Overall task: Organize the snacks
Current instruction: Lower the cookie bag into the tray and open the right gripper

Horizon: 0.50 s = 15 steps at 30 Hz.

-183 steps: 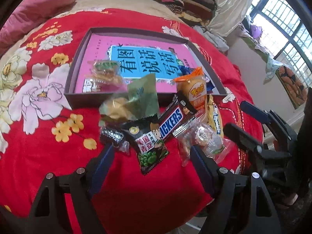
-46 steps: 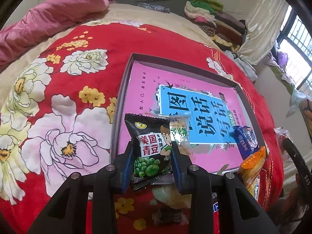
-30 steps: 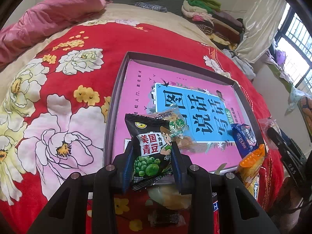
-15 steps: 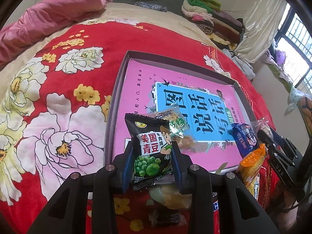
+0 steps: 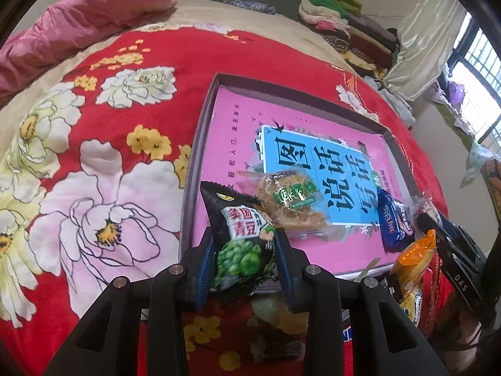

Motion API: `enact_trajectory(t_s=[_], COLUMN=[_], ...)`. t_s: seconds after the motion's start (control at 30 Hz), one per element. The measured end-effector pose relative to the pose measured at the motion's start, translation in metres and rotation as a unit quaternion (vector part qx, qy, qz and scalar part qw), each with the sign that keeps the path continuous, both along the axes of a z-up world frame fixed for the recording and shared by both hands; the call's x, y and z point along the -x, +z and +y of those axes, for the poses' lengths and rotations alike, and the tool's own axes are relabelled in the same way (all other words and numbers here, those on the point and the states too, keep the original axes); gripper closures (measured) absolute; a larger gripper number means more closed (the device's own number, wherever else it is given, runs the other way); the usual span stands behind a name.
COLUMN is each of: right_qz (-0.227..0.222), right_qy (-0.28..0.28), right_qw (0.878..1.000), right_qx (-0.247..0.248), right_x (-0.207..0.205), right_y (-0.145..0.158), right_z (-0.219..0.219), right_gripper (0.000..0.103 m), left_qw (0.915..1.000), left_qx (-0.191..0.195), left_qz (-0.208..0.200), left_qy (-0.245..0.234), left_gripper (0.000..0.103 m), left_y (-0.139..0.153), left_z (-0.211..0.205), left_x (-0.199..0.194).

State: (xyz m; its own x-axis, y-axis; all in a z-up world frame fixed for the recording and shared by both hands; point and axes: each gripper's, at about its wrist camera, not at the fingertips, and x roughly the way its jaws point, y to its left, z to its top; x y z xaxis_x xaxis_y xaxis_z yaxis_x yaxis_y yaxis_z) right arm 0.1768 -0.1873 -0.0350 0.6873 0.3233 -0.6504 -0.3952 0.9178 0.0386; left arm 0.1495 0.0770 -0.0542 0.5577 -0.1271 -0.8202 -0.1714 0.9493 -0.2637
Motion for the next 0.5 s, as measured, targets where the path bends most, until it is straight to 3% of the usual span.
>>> enact_trajectory(t_s=[0.33,0.5], right_qz=[0.027,0.030], right_qy=[0.028,0.010], right_qw=[0.998,0.998], right_qx=[-0.056,-0.063], right_x=[0.0016,-0.0008], right_y=[-0.0019,-0.0026], right_z=[-0.0002,-0.0052], right_gripper=[0.062,0.061], left_qw=[0.9999,0.9999], left_qx=[-0.010,-0.011], left_qz=[0.001,0.001], left_qy=[-0.005,-0.007], left_gripper=[0.066,0.066], left_y=[0.0007,0.0011], left_z=[-0.0021,-0.0021], left_x=[0.0002,-0.0002])
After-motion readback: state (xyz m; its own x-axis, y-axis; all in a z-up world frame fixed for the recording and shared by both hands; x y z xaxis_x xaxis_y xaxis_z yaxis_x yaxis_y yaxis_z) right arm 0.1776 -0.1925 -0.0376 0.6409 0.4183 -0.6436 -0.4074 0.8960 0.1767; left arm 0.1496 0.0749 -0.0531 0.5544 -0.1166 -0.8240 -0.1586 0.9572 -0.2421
